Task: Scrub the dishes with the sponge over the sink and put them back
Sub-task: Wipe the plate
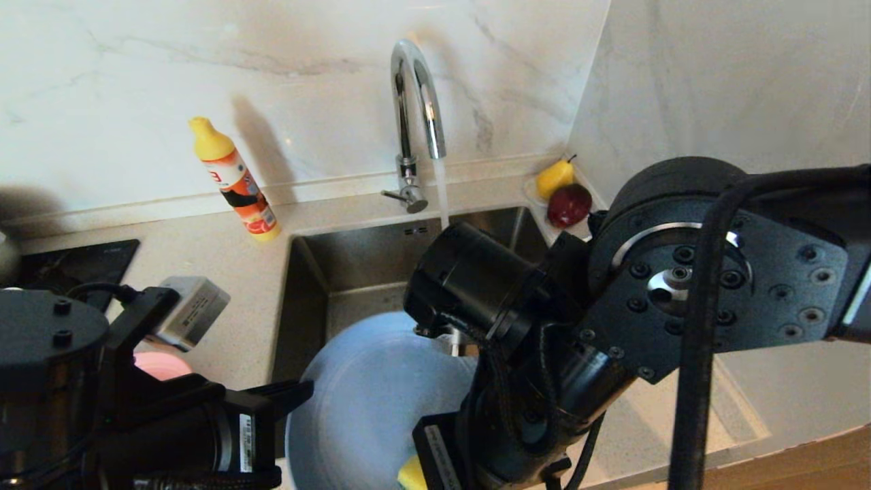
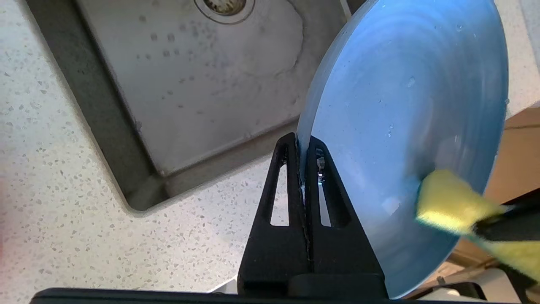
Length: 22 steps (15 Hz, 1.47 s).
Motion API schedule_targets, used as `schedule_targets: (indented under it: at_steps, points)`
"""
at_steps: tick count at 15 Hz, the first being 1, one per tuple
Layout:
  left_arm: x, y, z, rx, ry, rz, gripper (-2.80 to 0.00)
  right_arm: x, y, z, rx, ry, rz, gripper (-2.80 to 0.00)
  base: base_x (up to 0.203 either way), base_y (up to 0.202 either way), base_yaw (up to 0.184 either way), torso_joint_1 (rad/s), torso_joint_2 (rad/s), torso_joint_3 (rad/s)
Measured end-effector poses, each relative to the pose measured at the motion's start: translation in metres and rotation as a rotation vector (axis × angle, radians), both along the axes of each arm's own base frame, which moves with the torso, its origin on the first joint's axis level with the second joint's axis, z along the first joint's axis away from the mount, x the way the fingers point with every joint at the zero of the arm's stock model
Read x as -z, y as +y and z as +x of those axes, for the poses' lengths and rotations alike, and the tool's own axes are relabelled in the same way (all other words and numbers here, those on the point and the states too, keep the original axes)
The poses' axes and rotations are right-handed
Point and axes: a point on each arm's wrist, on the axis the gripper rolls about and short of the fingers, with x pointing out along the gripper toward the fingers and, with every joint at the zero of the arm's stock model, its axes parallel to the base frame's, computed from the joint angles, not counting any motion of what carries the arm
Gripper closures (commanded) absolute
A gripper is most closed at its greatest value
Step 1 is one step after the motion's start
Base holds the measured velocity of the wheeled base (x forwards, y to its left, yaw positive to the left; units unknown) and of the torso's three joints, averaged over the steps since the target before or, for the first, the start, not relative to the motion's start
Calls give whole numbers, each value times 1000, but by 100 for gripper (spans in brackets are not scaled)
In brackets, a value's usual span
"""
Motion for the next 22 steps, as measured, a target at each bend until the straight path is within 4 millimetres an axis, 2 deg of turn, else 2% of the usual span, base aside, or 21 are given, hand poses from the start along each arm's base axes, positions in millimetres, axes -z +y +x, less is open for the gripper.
schedule_targets:
  at_steps: [4,10,16,22]
  points:
    - [-3,0,0,-1,-9,-8,0,-7,-13,6,33,-7,8,0,0,0,0,0,0,0]
    - [-2,1,-1,1,-9,-11,0,-18,-15,19,63,-46,58,0,0,0,0,0,0,0]
    - [-2,3,-4,4,-10,-12,0,-20,-10,32,84,-99,128,0,0,0,0,0,0,0]
    - [0,4,-4,10,-5,-5,0,-25,-1,31,58,-149,191,0,0,0,0,0,0,0]
